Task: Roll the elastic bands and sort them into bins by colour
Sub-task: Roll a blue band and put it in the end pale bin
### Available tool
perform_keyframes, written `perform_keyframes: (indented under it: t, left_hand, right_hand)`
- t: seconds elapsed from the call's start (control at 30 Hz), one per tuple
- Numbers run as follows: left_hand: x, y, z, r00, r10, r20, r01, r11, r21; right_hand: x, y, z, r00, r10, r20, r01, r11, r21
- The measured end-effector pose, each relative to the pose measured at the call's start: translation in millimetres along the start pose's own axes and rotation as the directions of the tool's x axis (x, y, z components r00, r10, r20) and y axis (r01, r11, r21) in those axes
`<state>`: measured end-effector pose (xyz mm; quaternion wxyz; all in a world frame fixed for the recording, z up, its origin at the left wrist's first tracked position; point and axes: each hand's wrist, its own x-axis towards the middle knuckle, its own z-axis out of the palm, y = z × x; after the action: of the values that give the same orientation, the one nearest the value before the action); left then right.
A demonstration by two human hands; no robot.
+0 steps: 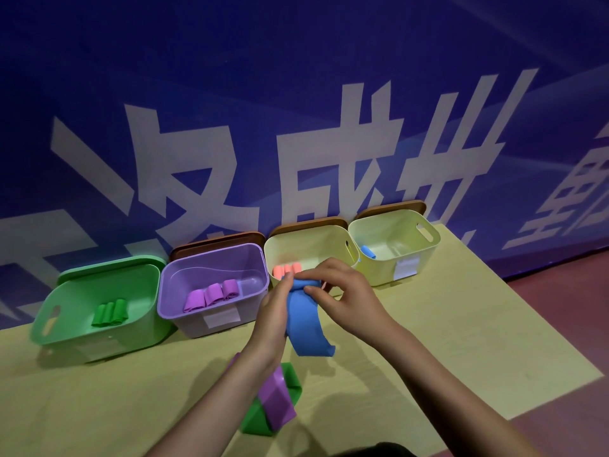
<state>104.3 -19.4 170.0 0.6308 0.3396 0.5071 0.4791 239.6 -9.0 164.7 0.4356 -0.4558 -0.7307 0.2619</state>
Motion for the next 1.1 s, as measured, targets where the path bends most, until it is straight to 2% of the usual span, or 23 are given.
perform_keyframes:
  t: [0.07,0.13,0.23,0.33,0.43,0.53,0.63,0.77,0.83,0.97,1.1]
  left_hand:
    - [0.6,-0.8,-1.2,1.0,0.022,-0.006,-0.022,1.0,0.014]
    - [1.8,-1.6,-2.1,0.999,0.049,0.014,-0.05,0.998,0.036]
    - [2.7,-0.8,-3.0,0.995,0.081,0.053,-0.085,0.993,0.087]
    - [3.7,-1.9,-2.9,0.995,0.089,0.045,-0.091,0.993,0.068]
    - [4.0,-2.7,-1.4,0.997,0.057,0.054,-0.057,0.998,-0.003]
    - [3.7,-4.0,-1.2,0.997,0.039,0.066,-0.04,0.999,0.019]
    - [4.3,-6.2,-0.9,0.996,0.087,0.029,-0.089,0.994,0.068]
    - [5.2,-8.3,-0.7,0.98,0.192,-0.043,-0.186,0.975,0.12]
    - [5.6,-7.8,0.0,0.978,0.196,-0.067,-0.188,0.976,0.111]
    - [7.2,-5.4,-1.0,0.998,0.056,-0.036,-0.053,0.995,0.081]
    - [9.0,-5.2,-7.1,0.998,-0.065,-0.002,0.065,0.997,0.046]
  right_hand:
    - [-1.3,-1.0,-0.9,0.998,0.058,0.034,-0.061,0.994,0.09]
    - [-1.9,-2.9,-1.6,0.983,0.176,0.042,-0.181,0.96,0.212]
    - [-0.9,-4.2,-1.6,0.946,0.322,0.039,-0.32,0.904,0.283]
    - [0.3,-6.5,-0.9,0.943,0.331,0.034,-0.326,0.901,0.284]
    - [1.7,-7.1,-1.2,0.937,0.349,-0.029,-0.324,0.895,0.307]
    - [2.0,-6.2,1.7,0.933,0.355,-0.06,-0.319,0.894,0.316]
    - [-0.4,-4.5,5.8,0.94,0.332,-0.084,-0.303,0.92,0.25]
    - [-3.8,-2.7,12.3,0.968,0.221,-0.117,-0.211,0.973,0.093]
    - [-3.7,-2.1,16.1,0.97,0.198,-0.144,-0.192,0.98,0.052]
    - [-1.0,-1.5,15.1,0.967,0.148,-0.209,-0.143,0.989,0.042]
    - [-0.7,2.9,9.7,0.977,0.022,-0.21,-0.044,0.994,-0.098]
